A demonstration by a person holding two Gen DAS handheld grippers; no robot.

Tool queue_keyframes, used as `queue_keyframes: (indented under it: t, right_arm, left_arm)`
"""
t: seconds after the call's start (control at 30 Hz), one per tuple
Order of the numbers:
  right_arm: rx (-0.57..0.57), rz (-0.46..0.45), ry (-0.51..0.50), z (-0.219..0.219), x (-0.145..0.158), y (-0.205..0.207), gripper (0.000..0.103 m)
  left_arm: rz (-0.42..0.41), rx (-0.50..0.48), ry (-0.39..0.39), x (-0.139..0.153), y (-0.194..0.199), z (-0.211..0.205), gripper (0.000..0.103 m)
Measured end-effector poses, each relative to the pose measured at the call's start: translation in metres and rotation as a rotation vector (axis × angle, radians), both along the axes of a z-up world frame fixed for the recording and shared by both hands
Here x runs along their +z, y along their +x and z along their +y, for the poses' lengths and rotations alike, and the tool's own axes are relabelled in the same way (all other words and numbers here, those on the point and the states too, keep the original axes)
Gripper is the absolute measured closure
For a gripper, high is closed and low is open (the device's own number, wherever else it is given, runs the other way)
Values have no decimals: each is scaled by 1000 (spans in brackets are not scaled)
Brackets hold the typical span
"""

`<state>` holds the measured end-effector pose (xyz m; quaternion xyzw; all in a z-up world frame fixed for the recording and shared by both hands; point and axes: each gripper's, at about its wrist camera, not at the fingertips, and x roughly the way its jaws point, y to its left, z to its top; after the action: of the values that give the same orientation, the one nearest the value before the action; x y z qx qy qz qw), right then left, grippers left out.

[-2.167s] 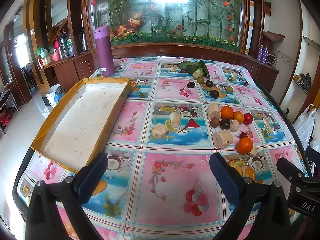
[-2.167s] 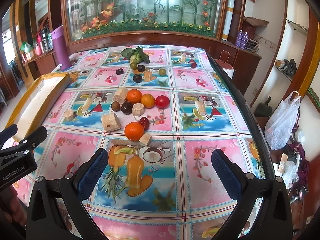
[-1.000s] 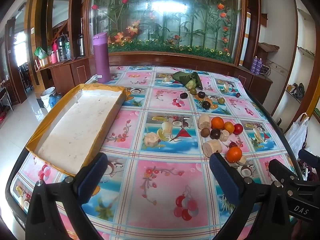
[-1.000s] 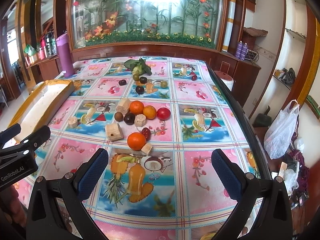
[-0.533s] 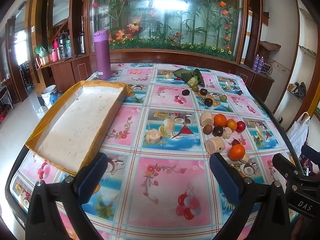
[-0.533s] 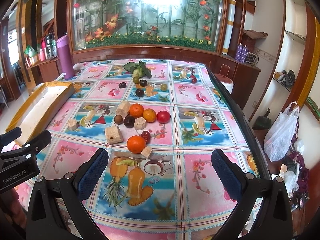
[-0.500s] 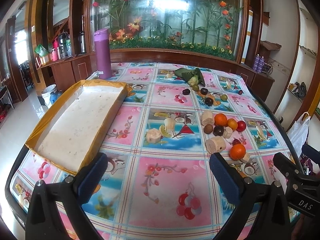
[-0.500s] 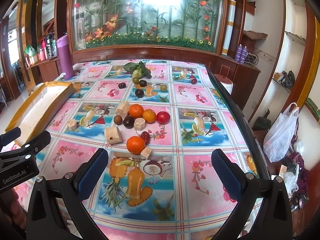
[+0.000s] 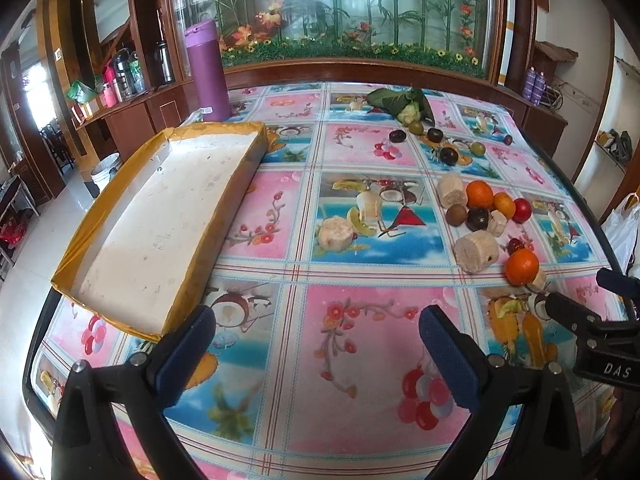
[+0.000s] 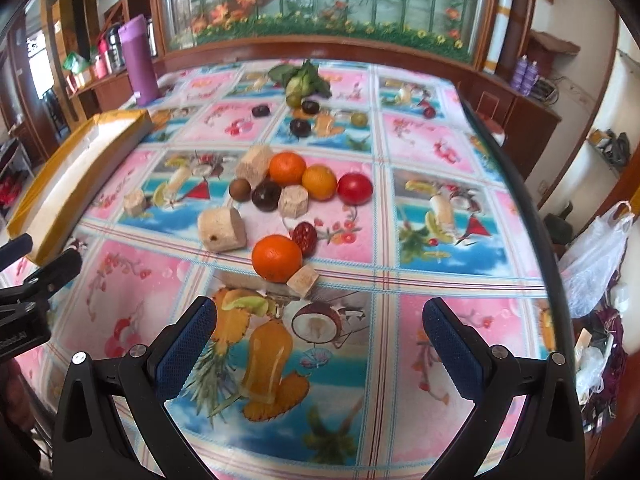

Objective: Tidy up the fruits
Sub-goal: 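Close the right gripper around the orange tangerine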

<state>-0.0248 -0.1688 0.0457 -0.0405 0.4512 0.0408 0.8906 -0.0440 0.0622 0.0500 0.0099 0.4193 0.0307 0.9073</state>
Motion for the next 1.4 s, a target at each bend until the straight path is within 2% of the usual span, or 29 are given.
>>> queue_keyframes:
  t: [0.07, 0.1, 0.23, 0.37, 0.43, 0.5, 0.6, 0.8, 0.93, 1.03, 1.17, 1.2, 1.23, 1.27, 1.33, 1.4]
  right_arm:
    - [11, 28, 25, -3, -7, 8, 3]
    - [15, 39, 34, -4, -10, 12, 8]
    - [65, 45, 34, 0, -13, 24, 13]
    - [137, 72, 37, 9, -16, 37, 37]
    - [172, 87, 22, 15, -20, 43, 43]
    - [199, 104, 13, 19, -23, 47, 61]
    - [228, 102, 35, 19, -22, 49, 69]
    - [240, 66, 66, 9, -5, 40, 69]
    - [215, 34, 50, -7, 6, 31, 69]
    - [177, 33, 42, -26, 6, 26, 69]
    - [156, 23, 51, -42, 5, 20, 69]
    - [154, 21, 56, -45, 5, 19, 69]
    - [154, 20, 62, -47, 4, 18, 69]
    - [155, 21, 69, -50, 3, 17, 68]
    - [156, 21, 82, -53, 1, 17, 68]
    - [158, 23, 95, -55, 0, 16, 68]
  left_arm:
    - [16, -1, 8, -4, 0, 2, 0]
    - [22, 0, 8, -5, 0, 3, 0]
    - [40, 0, 4, -8, -1, 5, 0]
    - [56, -3, -6, -11, 1, 5, 0]
    - [59, -7, -7, -11, 2, 3, 0]
    - [64, -16, -7, -11, 3, 1, 0]
    - [67, -29, -4, -11, 6, -5, 0]
    - [82, -94, -7, -8, 25, -34, 0]
    - [103, -162, -16, -8, 46, -65, 0]
    - [115, -176, -24, -9, 62, -85, 0]
    - [152, -150, -65, -16, 79, -99, 0]
    - [164, -140, -70, -20, 83, -101, 2]
    - [180, -130, -72, -24, 86, -104, 11]
    - [196, -127, -78, -28, 90, -105, 25]
    - [243, -126, -109, -37, 94, -106, 38]
    - [205, -128, -121, -35, 90, -107, 61]
